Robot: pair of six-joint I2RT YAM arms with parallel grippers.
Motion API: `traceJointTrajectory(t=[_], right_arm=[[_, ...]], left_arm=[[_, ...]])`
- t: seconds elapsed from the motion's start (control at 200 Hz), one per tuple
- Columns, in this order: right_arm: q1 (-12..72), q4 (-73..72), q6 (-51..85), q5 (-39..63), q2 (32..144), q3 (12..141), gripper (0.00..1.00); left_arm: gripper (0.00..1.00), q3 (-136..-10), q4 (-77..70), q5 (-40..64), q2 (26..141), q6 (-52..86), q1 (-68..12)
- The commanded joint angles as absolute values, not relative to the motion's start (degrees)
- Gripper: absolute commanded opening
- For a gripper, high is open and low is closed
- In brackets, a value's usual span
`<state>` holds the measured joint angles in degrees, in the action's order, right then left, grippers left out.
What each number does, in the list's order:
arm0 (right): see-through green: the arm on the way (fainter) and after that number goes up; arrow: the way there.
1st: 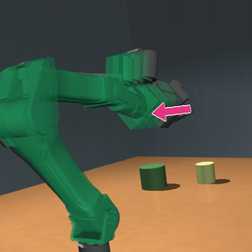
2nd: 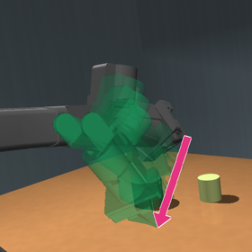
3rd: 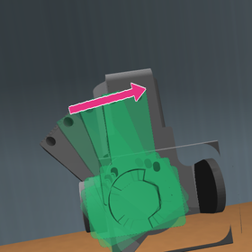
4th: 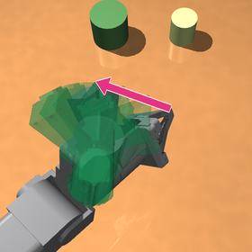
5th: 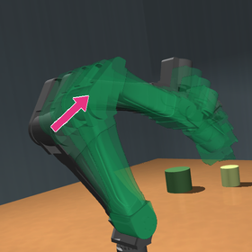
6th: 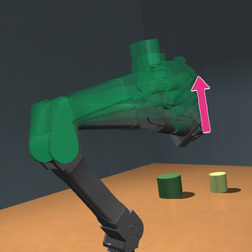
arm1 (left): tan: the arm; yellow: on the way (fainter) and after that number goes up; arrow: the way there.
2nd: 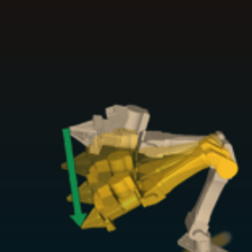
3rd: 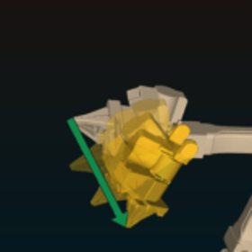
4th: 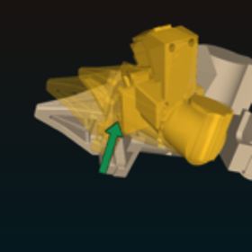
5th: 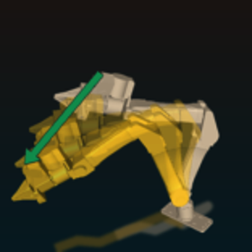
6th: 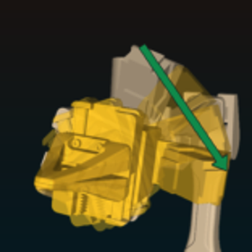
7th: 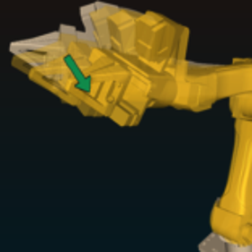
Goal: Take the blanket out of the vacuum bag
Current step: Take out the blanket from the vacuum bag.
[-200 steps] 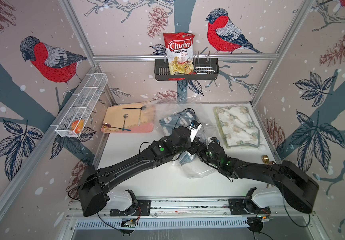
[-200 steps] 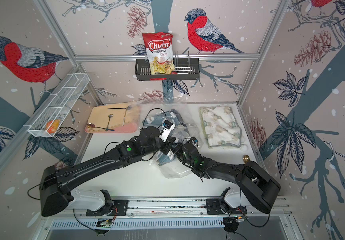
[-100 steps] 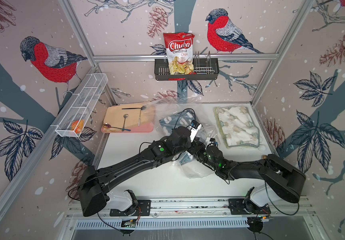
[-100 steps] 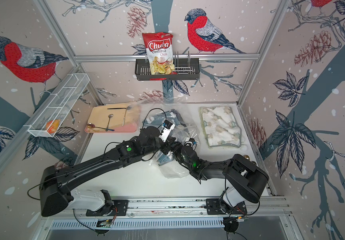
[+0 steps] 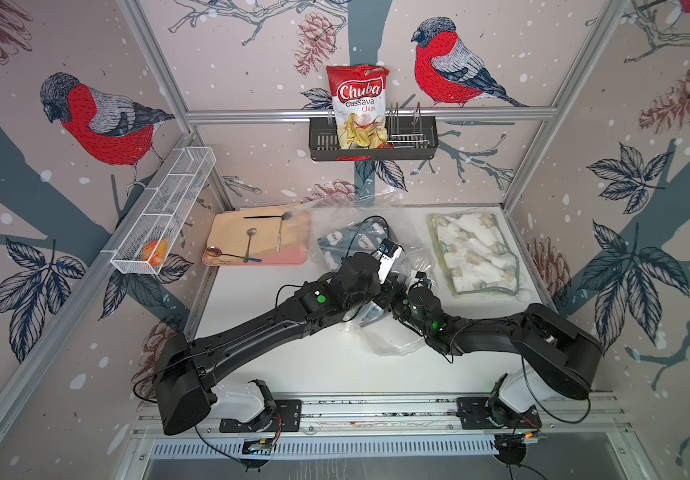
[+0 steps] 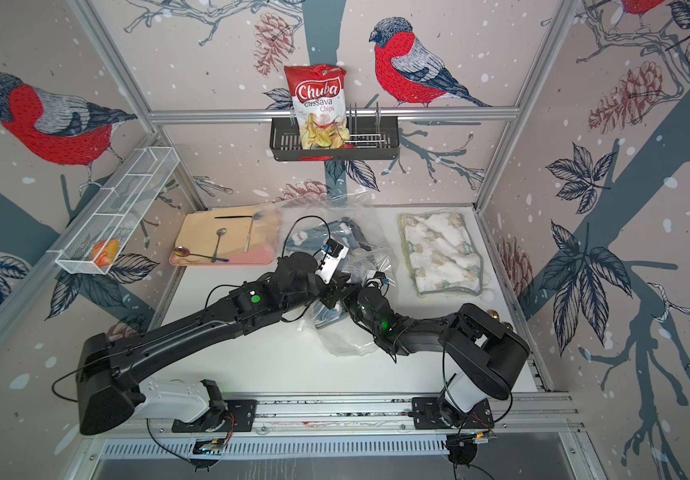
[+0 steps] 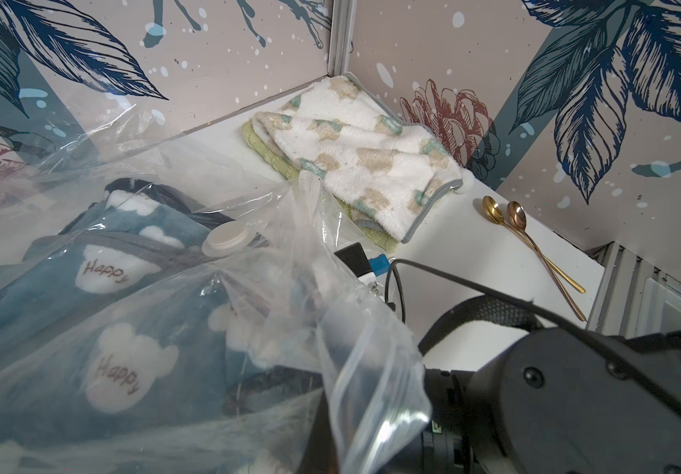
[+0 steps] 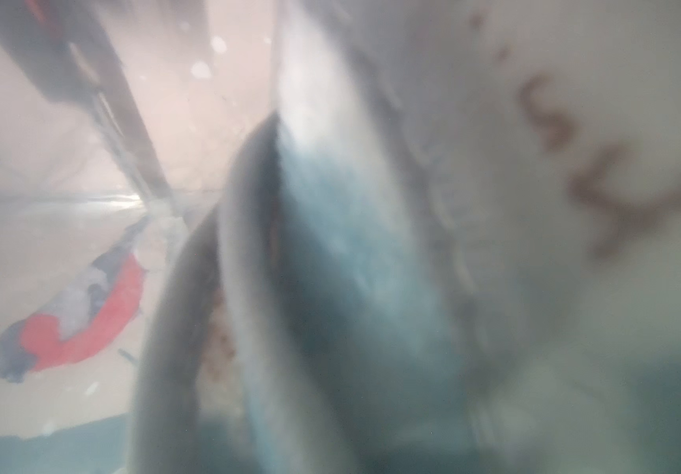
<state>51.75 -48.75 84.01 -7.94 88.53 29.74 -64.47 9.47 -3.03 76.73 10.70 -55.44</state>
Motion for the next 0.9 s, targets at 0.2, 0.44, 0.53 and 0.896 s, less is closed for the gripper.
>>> traceJointTrajectory(t=[0.2,0.44,0.53,0.896], right_arm=[[53.2,-44.9,80.6,-8.8,80.6,29.1,0.0],[55.8,-38.7,78.0,-10.9,71.3,27.3,0.0],[57.9,-35.6,78.0,-12.9,66.6,25.8,0.0],[70.0,-7.3,68.8,-33.4,43.1,29.7,0.0]], left_arm=[[0.0,-63.7,6.3,-4.6,75.0,10.9,-54.9],[0.0,-63.5,6.1,-5.4,75.3,11.5,-54.2],[0.0,-63.5,6.2,-5.7,75.5,11.6,-54.1],[0.0,-63.5,6.3,-7.1,75.8,12.2,-53.5]])
